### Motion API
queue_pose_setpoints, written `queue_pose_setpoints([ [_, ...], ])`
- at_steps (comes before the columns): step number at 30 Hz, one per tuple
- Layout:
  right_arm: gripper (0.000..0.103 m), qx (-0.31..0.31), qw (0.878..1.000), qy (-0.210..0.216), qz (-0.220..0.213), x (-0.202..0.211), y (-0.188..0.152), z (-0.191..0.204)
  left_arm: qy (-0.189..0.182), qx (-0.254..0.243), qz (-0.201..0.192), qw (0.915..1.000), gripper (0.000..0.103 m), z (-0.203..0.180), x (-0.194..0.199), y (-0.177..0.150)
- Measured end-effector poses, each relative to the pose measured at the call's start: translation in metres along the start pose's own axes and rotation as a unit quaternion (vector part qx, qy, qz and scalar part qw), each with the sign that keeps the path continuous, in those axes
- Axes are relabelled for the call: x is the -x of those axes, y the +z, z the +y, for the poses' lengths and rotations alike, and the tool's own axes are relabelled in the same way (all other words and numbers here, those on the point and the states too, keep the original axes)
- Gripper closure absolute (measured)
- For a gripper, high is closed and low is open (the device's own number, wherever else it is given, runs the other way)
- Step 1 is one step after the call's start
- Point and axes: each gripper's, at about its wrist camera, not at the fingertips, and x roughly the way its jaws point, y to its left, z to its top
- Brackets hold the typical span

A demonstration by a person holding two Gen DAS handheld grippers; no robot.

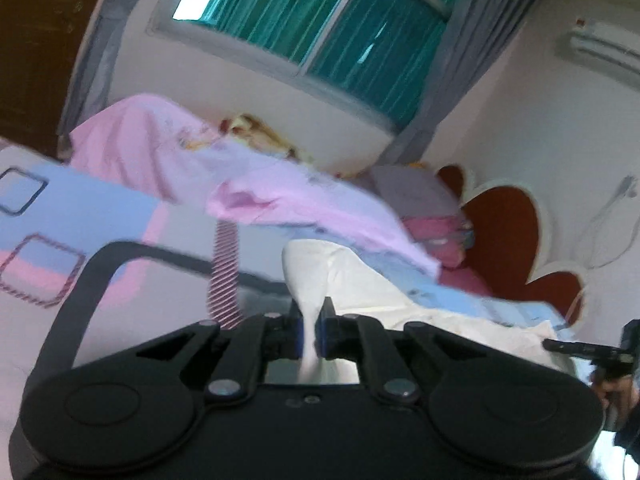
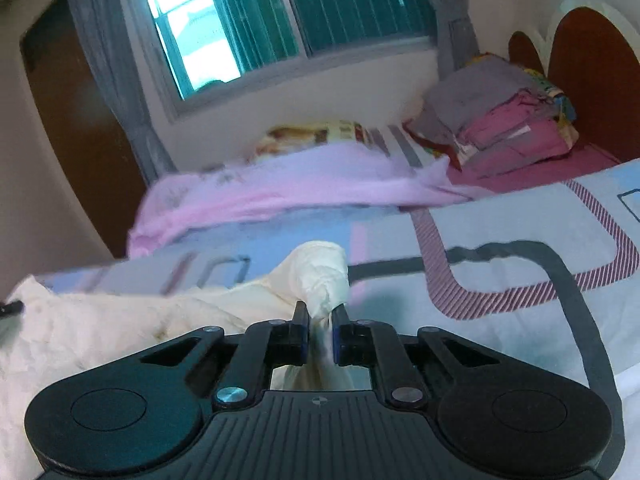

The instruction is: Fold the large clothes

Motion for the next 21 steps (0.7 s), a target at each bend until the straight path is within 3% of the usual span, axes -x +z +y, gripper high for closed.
queue_pose_setpoints([
  [5,0.092,-0.014,0.998,-0.027,0.061,-0.038,-0.026,-0.008,0.059,0.012,0.057,0.9966,0.096,0.017,-0.03,-0.024],
  [11,0.092,-0.028,0.997,-0.026,0.06,-0.039,-0.033,-0.018,0.076,0.011,0.074,0.9942,0.095,0.023,-0.036,-0.033],
  [12,0.083,-0.032,0.997,-0.028,0.063,-0.037,-0.03,-0.018,0.08,0.008,0.079,0.9937,0.09,0.022,-0.035,-0.031],
  [13,0.069,-0.037,0.997,-0.048,0.057,-0.031,-0.027,-0.017,0.085,0.007,0.079,0.9932,0.079,0.021,-0.033,-0.03],
  [14,0.031,-0.038,0.995,-0.08,0.037,-0.02,-0.024,-0.015,0.1,0.006,0.072,0.9924,0.071,0.019,-0.025,-0.027],
  [15,0.021,-0.032,0.994,-0.1,-0.003,-0.002,-0.023,-0.011,0.131,0.0,0.055,0.9899,0.053,0.014,-0.014,-0.023],
  [16,0.021,-0.024,0.995,-0.09,-0.027,0.015,-0.021,-0.007,0.158,-0.013,0.03,0.987,0.047,0.004,0.001,-0.019],
  [18,0.027,-0.001,0.997,-0.069,-0.043,0.041,-0.021,0.012,0.147,-0.031,-0.01,0.9886,0.047,-0.019,0.028,-0.018],
  [20,0.037,0.04,0.996,-0.067,-0.038,0.053,-0.025,0.043,0.143,-0.062,-0.007,0.9877,0.047,-0.059,0.039,-0.022],
  [21,0.037,0.052,0.996,-0.058,-0.036,0.056,-0.028,0.059,0.139,-0.074,-0.004,0.9875,0.047,-0.077,0.04,-0.026],
])
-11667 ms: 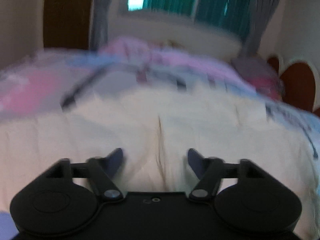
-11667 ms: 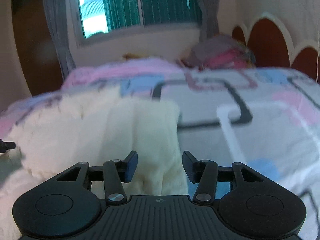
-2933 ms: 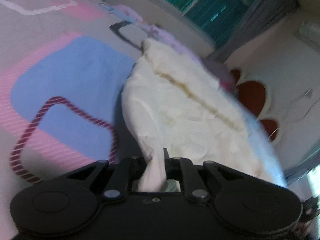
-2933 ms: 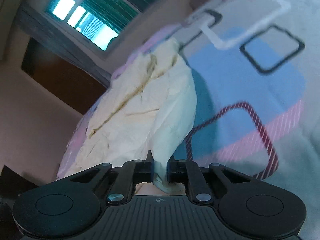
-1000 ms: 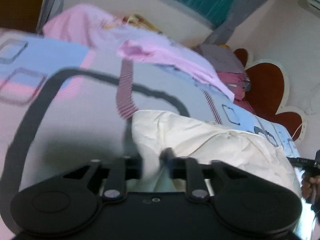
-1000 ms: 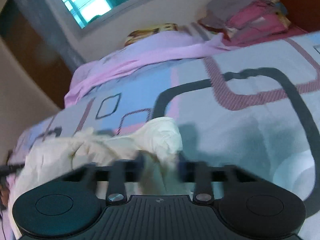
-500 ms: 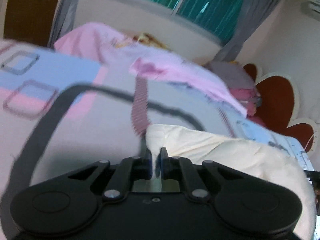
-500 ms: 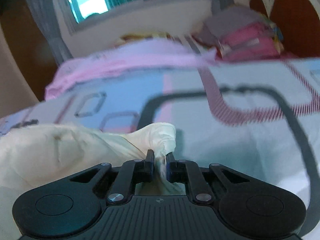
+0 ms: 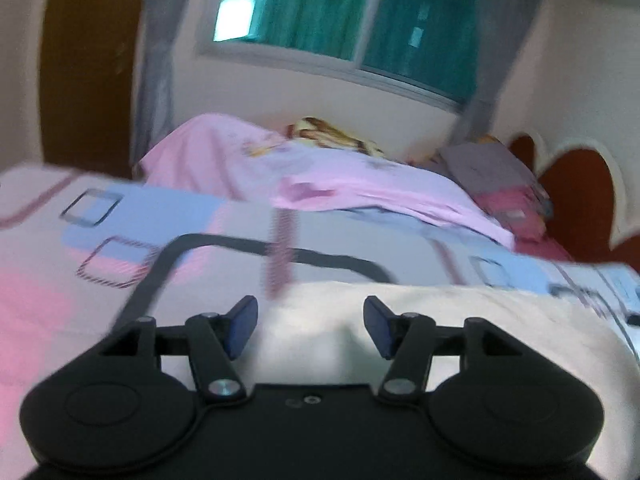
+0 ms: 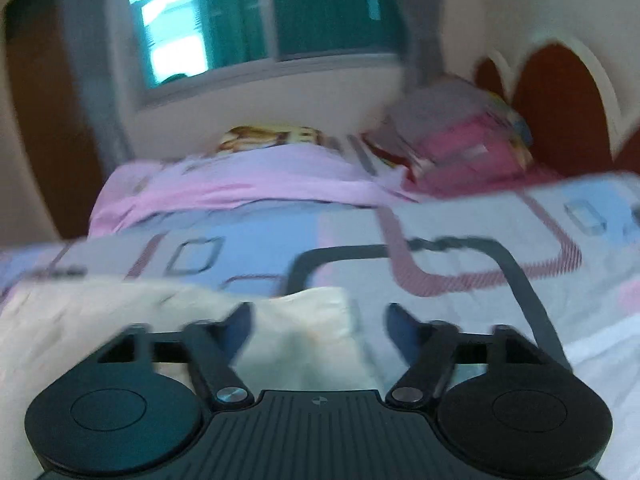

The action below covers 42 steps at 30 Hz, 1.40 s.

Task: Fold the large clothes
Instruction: 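Open both grippers to release the hem onto the folded jacket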

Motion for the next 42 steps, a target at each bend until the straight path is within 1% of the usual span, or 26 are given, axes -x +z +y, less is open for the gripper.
queue_pose_setpoints([
  [2,0.037,0.018,1.0,0.015,-0.001,0.004,-0.002,0.033,-0.021,-0.02,0.009,0.9995,0.047,-0.042,0.005,-0.006],
  [5,0.037,0.047,0.998,0.036,0.002,0.003,-0.006,0.079,-0.035,-0.053,0.02,0.9978,0.047,-0.094,0.002,-0.017],
  [8,0.037,0.063,0.997,0.045,0.022,-0.011,-0.015,0.107,-0.051,-0.072,0.033,0.9955,0.047,-0.129,-0.006,-0.029],
  [9,0.037,0.071,0.996,0.039,0.029,-0.018,-0.02,0.113,-0.047,-0.084,0.039,0.9946,0.047,-0.137,-0.013,-0.034],
  [11,0.037,0.081,0.995,0.024,0.054,-0.037,-0.029,0.116,-0.033,-0.096,0.052,0.9935,0.047,-0.142,-0.026,-0.043],
  [13,0.037,0.081,0.994,0.019,0.071,-0.051,-0.04,0.111,-0.024,-0.095,0.067,0.9929,0.044,-0.136,-0.038,-0.054],
  [16,0.037,0.081,0.993,0.018,0.078,-0.064,-0.048,0.107,-0.017,-0.096,0.071,0.9926,0.044,-0.133,-0.047,-0.063],
  [18,0.037,0.087,0.993,0.012,0.082,-0.071,-0.049,0.109,-0.007,-0.1,0.074,0.9922,0.044,-0.139,-0.054,-0.065],
  [22,0.037,0.093,0.991,0.005,0.093,-0.079,-0.049,0.111,0.001,-0.108,0.08,0.9909,0.044,-0.143,-0.057,-0.067],
  [23,0.037,0.092,0.991,0.003,0.095,-0.076,-0.046,0.112,0.004,-0.11,0.083,0.9905,0.044,-0.144,-0.052,-0.066],
  [24,0.037,0.085,0.993,0.003,0.087,-0.066,-0.043,0.11,0.006,-0.11,0.084,0.9903,0.046,-0.146,-0.046,-0.063],
  [26,0.037,0.074,0.995,0.012,0.061,-0.04,-0.04,0.111,0.008,-0.114,0.067,0.9912,0.046,-0.151,-0.021,-0.061],
  [27,0.037,0.072,0.996,0.016,0.058,-0.029,-0.041,0.112,0.004,-0.114,0.059,0.9917,0.046,-0.155,-0.011,-0.063],
  [29,0.037,0.079,0.995,0.016,0.057,-0.009,-0.047,0.116,0.002,-0.123,0.05,0.9912,0.046,-0.166,0.011,-0.07],
  [33,0.037,0.08,0.995,0.02,0.064,0.019,-0.068,0.121,0.002,-0.131,0.048,0.9902,0.046,-0.182,0.042,-0.093],
  [35,0.037,0.09,0.993,0.011,0.073,0.023,-0.081,0.126,0.01,-0.14,0.053,0.9887,0.046,-0.188,0.045,-0.106],
  [37,0.037,0.096,0.992,0.002,0.081,0.02,-0.09,0.128,0.017,-0.142,0.065,0.9876,0.046,-0.189,0.037,-0.117],
  [40,0.037,0.1,0.991,-0.003,0.087,0.009,-0.1,0.129,0.023,-0.146,0.07,0.9865,0.044,-0.188,0.025,-0.123],
  [42,0.037,0.103,0.991,-0.002,0.086,0.004,-0.105,0.128,0.029,-0.158,0.07,0.9846,0.044,-0.189,0.019,-0.125],
])
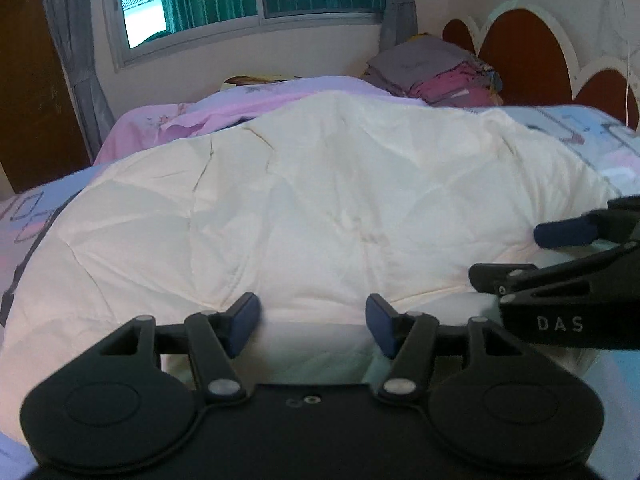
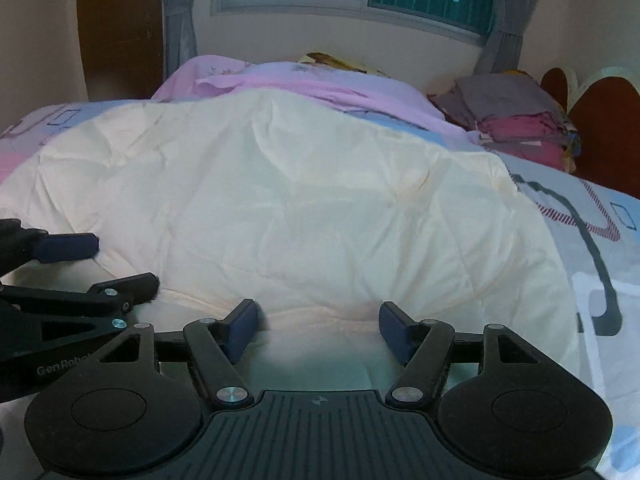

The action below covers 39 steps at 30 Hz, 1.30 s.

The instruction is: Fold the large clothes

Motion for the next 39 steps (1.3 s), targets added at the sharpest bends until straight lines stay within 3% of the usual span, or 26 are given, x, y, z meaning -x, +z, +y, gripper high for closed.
queue_pose_setpoints([
  [5,0.037,-0.021,1.0,0.009,-0.008,0.021,-0.002,-0.01,0.008,0.002,0.004,1.0,0.044,0.004,0.018,0.002],
  [9,0.037,-0.035,0.999,-0.009,-0.034,0.053,-0.012,-0.035,0.048,0.004,-0.022,0.9986,0.042,0.028,0.045,-0.009],
  [14,0.037,-0.042,0.998,-0.044,-0.003,0.05,-0.033,-0.059,0.077,0.03,-0.006,0.9965,0.04,0.061,0.047,-0.028],
  [21,0.036,-0.074,0.997,-0.033,0.004,0.062,-0.036,-0.077,0.09,0.052,0.012,0.9946,0.037,0.075,0.052,-0.027],
  [24,0.036,-0.125,0.992,-0.023,-0.02,0.09,-0.044,-0.093,0.089,0.083,-0.012,0.9925,0.014,0.082,0.079,-0.035],
  [26,0.036,-0.172,0.985,-0.013,-0.027,0.105,-0.055,-0.107,0.091,0.113,-0.023,0.9891,0.013,0.089,0.095,-0.046],
  [28,0.034,-0.217,0.976,-0.007,-0.023,0.113,-0.069,-0.117,0.077,0.161,-0.012,0.9838,0.018,0.099,0.101,-0.058],
  [29,0.02,-0.229,0.973,-0.009,-0.023,0.115,-0.075,-0.118,0.072,0.175,-0.008,0.9818,0.021,0.102,0.102,-0.063],
  [31,0.015,-0.256,0.966,0.003,-0.024,0.117,-0.086,-0.12,0.072,0.187,0.003,0.9797,0.028,0.104,0.1,-0.069],
  [34,0.016,-0.325,0.945,0.041,-0.014,0.109,-0.098,-0.129,0.053,0.223,0.009,0.9734,0.029,0.113,0.093,-0.074],
  [39,0.016,-0.422,0.901,0.097,-0.026,0.095,-0.11,-0.149,0.023,0.299,0.014,0.9538,0.031,0.132,0.073,-0.078],
])
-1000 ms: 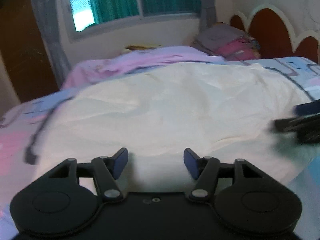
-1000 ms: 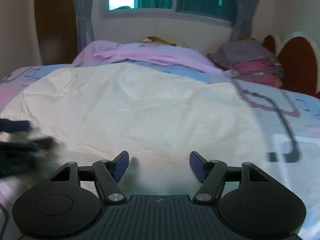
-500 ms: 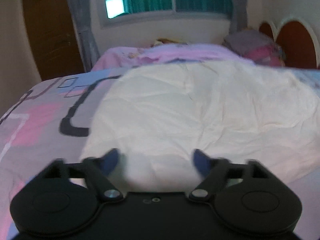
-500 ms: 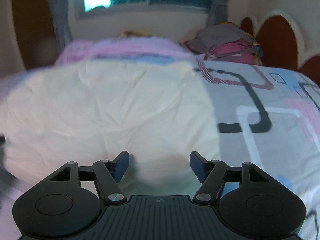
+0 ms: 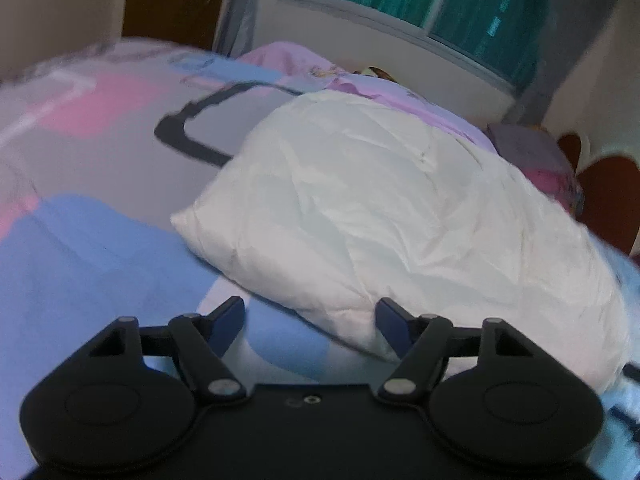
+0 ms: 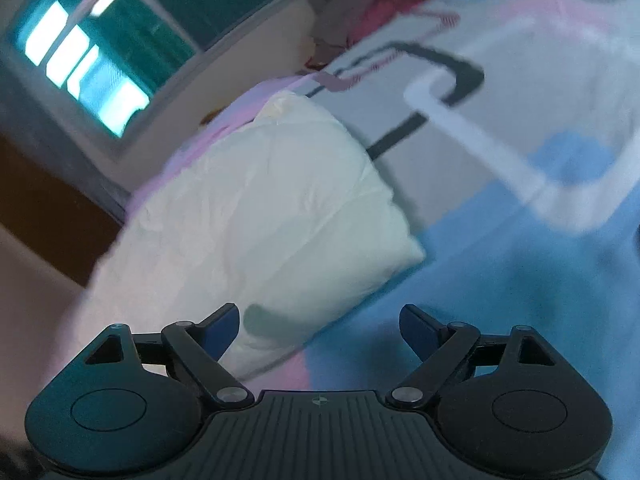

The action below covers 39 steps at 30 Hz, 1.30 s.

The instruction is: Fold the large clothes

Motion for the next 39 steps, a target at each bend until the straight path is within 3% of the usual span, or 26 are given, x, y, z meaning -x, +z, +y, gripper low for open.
queue_pose_setpoints([
  [13,0.026,-0.075,0.997,0.011,-0.022,-0.033,0.022,-0.006,-0.043,0.122,-0.003,0.9916,0.033,0.023,-0.044,0.025],
  [14,0.032,-0.069,0.997,0.006,-0.022,-0.034,0.023,-0.005,-0.043,0.124,-0.003,0.9913,0.034,0.022,-0.046,0.027],
  [19,0.061,-0.043,0.999,0.002,-0.028,-0.032,0.024,0.002,-0.044,0.096,-0.006,0.9944,0.073,0.013,-0.045,0.032],
  [22,0.073,-0.016,0.999,-0.002,-0.032,-0.024,0.022,0.009,-0.034,0.066,-0.016,0.9971,0.082,0.002,-0.035,0.034],
  [32,0.078,0.031,0.999,-0.009,-0.035,0.009,0.013,0.024,-0.038,0.036,-0.024,0.9983,0.085,-0.001,0.004,0.024],
  [39,0.078,0.048,0.998,-0.016,-0.035,0.055,-0.012,0.017,-0.04,0.029,-0.021,0.9986,0.085,0.007,0.041,-0.007],
])
